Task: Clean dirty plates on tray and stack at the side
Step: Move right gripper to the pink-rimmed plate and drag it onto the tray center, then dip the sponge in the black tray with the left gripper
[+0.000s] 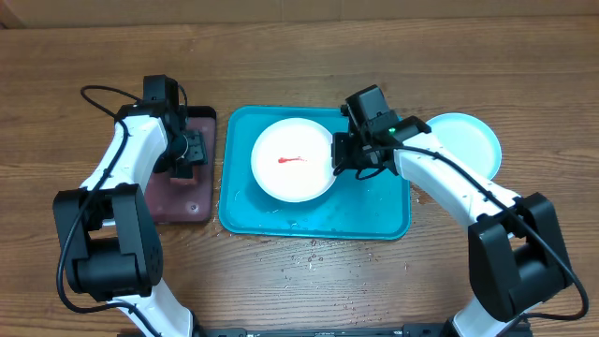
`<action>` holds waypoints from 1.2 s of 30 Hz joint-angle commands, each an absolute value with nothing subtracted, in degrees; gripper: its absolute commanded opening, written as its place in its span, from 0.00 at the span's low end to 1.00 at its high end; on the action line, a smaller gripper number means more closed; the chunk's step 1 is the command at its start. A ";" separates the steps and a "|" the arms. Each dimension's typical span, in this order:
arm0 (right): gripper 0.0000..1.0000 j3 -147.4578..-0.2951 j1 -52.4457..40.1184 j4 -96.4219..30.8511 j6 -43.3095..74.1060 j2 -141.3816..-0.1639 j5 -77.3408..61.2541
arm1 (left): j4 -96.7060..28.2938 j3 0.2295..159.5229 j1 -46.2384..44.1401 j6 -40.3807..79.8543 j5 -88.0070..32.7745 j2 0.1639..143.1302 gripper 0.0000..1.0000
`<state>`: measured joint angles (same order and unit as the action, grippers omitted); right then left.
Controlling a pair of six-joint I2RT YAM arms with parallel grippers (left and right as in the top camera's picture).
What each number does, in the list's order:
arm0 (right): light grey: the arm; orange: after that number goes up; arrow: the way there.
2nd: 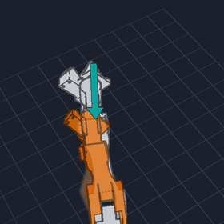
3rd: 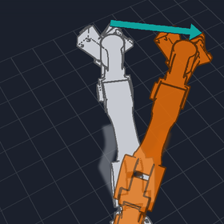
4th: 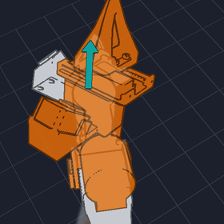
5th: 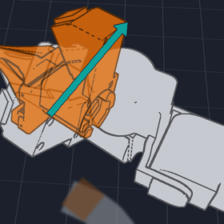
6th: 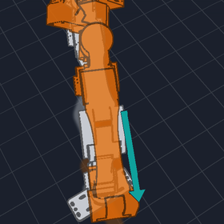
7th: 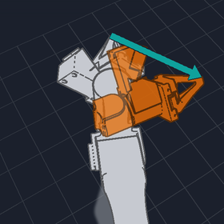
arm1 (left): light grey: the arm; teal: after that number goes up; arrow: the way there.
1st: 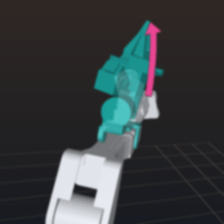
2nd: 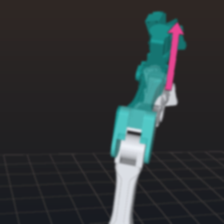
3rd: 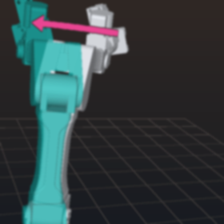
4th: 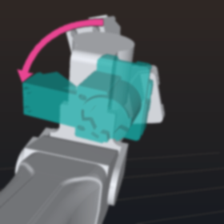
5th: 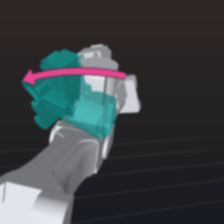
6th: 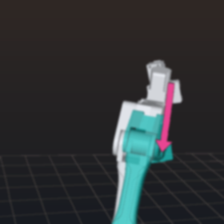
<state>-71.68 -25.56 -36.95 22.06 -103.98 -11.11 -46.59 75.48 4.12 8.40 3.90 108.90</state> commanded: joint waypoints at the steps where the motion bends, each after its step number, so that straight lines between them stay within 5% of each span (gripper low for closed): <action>1: 0.04 -72.71 -25.45 -36.56 22.98 -104.95 -10.15 | -45.08 74.98 3.73 7.90 6.37 107.55 0.63; 5: 0.04 -72.71 -25.45 -36.56 23.00 -104.95 -10.13 | -41.82 73.06 3.73 7.73 6.37 107.55 0.49; 22: 0.04 -72.71 -25.45 -36.69 23.00 -104.95 -10.15 | -39.99 72.36 3.73 7.75 6.37 109.47 0.43; 31: 0.04 -72.71 -25.45 -36.51 23.00 -104.95 -10.13 | -40.25 72.36 3.73 7.73 6.37 111.18 0.04; 36: 0.04 -72.71 -25.45 -36.49 23.00 -104.95 -10.11 | -41.91 72.55 3.73 7.77 6.33 110.85 0.04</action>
<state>-71.68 -25.54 -36.97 22.48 -104.53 -10.11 -40.69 72.69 4.12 7.75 5.85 110.02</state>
